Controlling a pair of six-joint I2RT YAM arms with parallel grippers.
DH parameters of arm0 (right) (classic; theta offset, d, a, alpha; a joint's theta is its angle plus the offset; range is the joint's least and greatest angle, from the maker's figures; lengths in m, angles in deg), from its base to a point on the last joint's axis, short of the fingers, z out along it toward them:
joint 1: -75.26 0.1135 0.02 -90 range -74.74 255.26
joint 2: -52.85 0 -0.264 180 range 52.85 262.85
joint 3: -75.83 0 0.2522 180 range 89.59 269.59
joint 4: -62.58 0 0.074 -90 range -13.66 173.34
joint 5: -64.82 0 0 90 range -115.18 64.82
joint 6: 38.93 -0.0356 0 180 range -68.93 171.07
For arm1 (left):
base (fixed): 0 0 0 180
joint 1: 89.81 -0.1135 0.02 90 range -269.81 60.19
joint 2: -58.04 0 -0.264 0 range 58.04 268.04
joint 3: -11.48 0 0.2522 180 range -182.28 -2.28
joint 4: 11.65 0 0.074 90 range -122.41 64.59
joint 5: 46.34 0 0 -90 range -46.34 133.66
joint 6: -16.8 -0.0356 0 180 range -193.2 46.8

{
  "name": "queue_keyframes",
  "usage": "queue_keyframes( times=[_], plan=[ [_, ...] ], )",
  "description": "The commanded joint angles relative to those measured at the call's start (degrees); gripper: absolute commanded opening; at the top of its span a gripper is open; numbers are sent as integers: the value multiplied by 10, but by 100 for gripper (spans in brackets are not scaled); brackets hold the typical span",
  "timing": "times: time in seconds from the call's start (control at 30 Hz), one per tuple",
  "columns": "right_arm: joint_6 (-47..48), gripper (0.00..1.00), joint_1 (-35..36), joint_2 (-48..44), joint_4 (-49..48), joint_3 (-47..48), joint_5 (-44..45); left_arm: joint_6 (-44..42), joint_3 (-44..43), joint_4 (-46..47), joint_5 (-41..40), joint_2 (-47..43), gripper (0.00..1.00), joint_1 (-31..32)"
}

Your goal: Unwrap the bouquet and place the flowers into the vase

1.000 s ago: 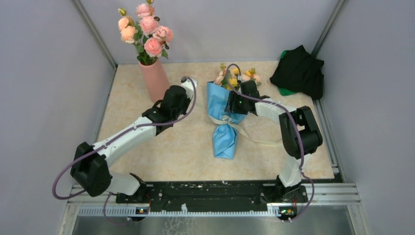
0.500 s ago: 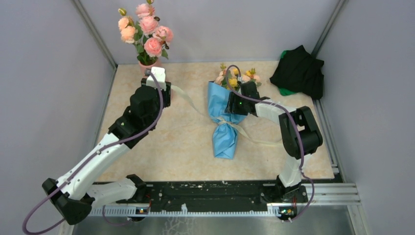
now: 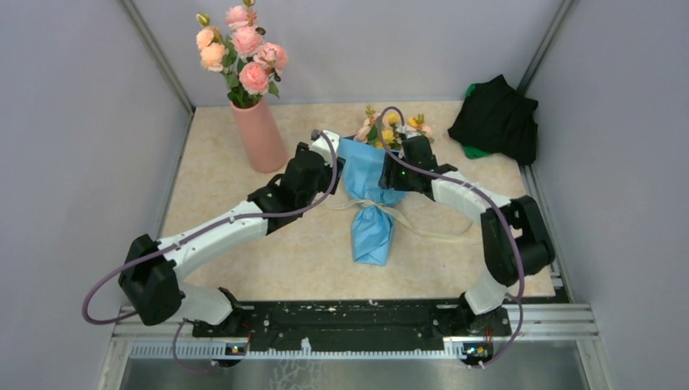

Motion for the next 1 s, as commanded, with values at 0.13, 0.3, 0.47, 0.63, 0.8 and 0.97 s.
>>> queue_keyframes(
  times=[0.13,0.3,0.47,0.63,0.8,0.97],
  plan=[
    [10,56,7,-177,23,-19,67,-20,-75,125,90,132,73,0],
    [18,56,6,-252,50,-27,96,-16,-116,167,167,207,73,-1],
    [30,56,7,-295,74,-29,98,-2,-182,179,231,282,72,-1],
    [53,56,6,-273,83,-39,87,31,-231,174,268,345,72,-13],
    [53,56,6,-254,53,-76,26,76,-228,178,306,382,73,-45],
    [43,54,6,-253,28,-98,-7,118,-224,170,345,417,73,-74]
  ],
)
